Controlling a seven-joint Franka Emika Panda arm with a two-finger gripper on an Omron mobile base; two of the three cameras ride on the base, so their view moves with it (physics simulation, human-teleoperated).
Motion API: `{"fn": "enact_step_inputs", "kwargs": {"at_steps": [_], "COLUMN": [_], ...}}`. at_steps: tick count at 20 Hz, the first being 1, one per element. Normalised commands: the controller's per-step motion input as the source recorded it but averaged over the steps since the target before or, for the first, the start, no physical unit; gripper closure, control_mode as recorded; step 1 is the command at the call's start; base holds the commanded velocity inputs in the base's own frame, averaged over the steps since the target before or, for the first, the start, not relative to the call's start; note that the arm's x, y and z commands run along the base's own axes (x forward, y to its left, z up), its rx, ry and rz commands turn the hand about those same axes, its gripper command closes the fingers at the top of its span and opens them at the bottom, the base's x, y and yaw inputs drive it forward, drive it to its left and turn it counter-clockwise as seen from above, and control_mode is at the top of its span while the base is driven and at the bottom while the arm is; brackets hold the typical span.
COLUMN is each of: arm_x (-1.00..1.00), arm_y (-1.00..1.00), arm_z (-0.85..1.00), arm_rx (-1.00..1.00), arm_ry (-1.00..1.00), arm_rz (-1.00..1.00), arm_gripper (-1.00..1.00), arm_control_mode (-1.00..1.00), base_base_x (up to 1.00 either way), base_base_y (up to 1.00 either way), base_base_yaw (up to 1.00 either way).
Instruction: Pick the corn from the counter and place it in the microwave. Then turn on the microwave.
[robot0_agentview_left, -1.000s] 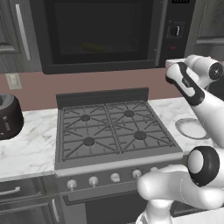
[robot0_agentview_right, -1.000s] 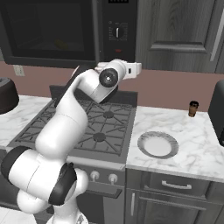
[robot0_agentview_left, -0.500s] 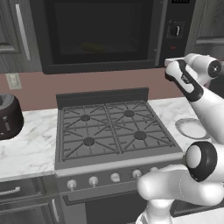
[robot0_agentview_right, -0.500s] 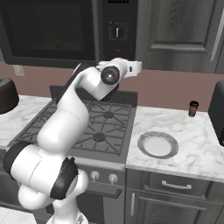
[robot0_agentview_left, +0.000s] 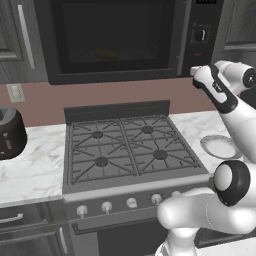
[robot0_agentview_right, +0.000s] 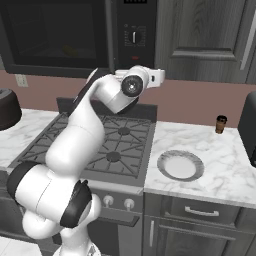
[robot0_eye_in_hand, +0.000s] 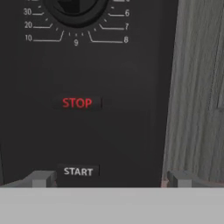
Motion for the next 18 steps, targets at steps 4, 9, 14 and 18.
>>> {"fn": "enact_step_inputs", "kwargs": {"at_steps": [4, 9, 14, 18], "arm_x": [0.03, 0.13, 0.15, 0.05], "arm_y": [-0.05, -0.01, -0.03, -0.07], "arm_z": [0.00, 0.00, -0.01, -0.01], "arm_rx": [0.00, 0.00, 0.00, 0.00], "arm_ry": [0.00, 0.00, 0.00, 0.00], "arm_rz": [0.04, 0.02, 0.01, 0.00], "arm_gripper": [-1.00, -1.00, -1.00, -1.00], "arm_control_mode": [-1.00, -1.00, -1.00, -1.00], "base_base_x": [0.00, 0.00, 0.00, 0.00], "base_base_y": [0.00, 0.00, 0.00, 0.00], "base_base_yaw": [0.00, 0.00, 0.00, 0.00]}}
